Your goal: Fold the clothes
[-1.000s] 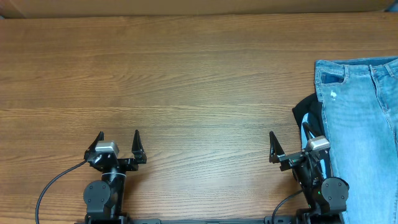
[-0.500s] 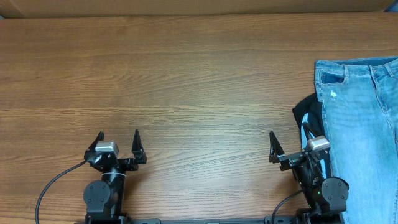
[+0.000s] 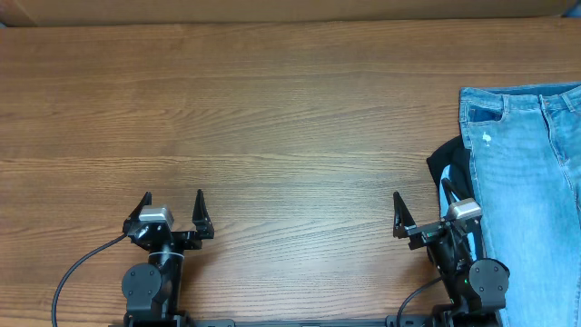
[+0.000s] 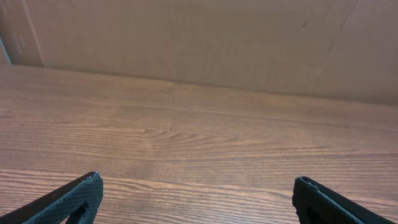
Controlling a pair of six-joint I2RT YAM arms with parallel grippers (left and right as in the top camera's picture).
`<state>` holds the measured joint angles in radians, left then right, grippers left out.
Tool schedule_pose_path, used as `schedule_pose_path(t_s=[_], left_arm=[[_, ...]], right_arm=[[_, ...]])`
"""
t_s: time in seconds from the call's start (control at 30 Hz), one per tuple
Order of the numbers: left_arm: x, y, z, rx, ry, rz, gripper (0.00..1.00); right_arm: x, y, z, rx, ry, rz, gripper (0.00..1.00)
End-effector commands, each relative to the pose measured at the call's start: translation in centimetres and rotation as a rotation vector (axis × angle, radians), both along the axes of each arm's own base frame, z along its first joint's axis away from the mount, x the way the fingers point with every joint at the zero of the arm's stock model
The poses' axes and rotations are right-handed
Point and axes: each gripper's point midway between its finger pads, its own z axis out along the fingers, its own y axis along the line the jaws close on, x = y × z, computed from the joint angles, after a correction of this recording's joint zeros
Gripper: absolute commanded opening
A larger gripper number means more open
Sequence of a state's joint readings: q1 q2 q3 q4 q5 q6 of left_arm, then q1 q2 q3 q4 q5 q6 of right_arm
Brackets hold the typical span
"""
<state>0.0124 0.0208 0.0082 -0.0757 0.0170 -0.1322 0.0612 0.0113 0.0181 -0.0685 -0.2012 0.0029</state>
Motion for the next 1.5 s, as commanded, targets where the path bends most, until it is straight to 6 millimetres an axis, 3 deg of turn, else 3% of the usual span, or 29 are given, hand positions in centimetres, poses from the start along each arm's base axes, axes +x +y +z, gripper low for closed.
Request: schedule_pose_path(t_s=[0.0, 0.57, 0.77, 0.93, 1.07, 1.2, 1.4, 1.47], left_arm=[[0.0, 0.1, -0.3, -0.013, 0.009, 0.012, 1.0], [0.0, 0.1, -0.3, -0.013, 0.009, 0.012, 1.0], [0.0, 0.1, -0.3, -0.014, 0.01, 0.009, 1.0], [0.0, -1.0, -0.2, -0.092, 0.009, -0.046, 1.0], [-0.2, -3.1, 0.6, -0.121, -0.01, -0.168, 1.0], [-0.9, -4.3, 4.5, -0.118, -0.1, -0.249, 1.0], [-3.4, -3.6, 14.9, -0.046, -0.29, -0.212, 1.0], [-3.6, -3.3, 16.6, -0.05, -0.273, -0.192, 1.0]], right_arm=[[0.1, -0.1, -0.3, -0.004, 0.002, -0.01, 1.0], [0.1, 0.0, -0.1, -0.003, -0.007, -0.005, 1.0], [-0.5, 1.7, 0.4, -0.002, -0.026, 0.103, 1.0], [-1.7, 4.0, 0.6, 0.002, -0.037, 0.252, 1.0], [-1.8, 4.3, 0.7, 0.098, 0.005, 0.27, 1.0], [-2.2, 4.2, 2.7, 0.158, -0.013, 0.274, 1.0], [-3.4, 2.8, 9.7, 0.167, -0.116, 0.197, 1.0], [-3.4, 2.1, 11.0, 0.169, -0.092, 0.153, 1.0]])
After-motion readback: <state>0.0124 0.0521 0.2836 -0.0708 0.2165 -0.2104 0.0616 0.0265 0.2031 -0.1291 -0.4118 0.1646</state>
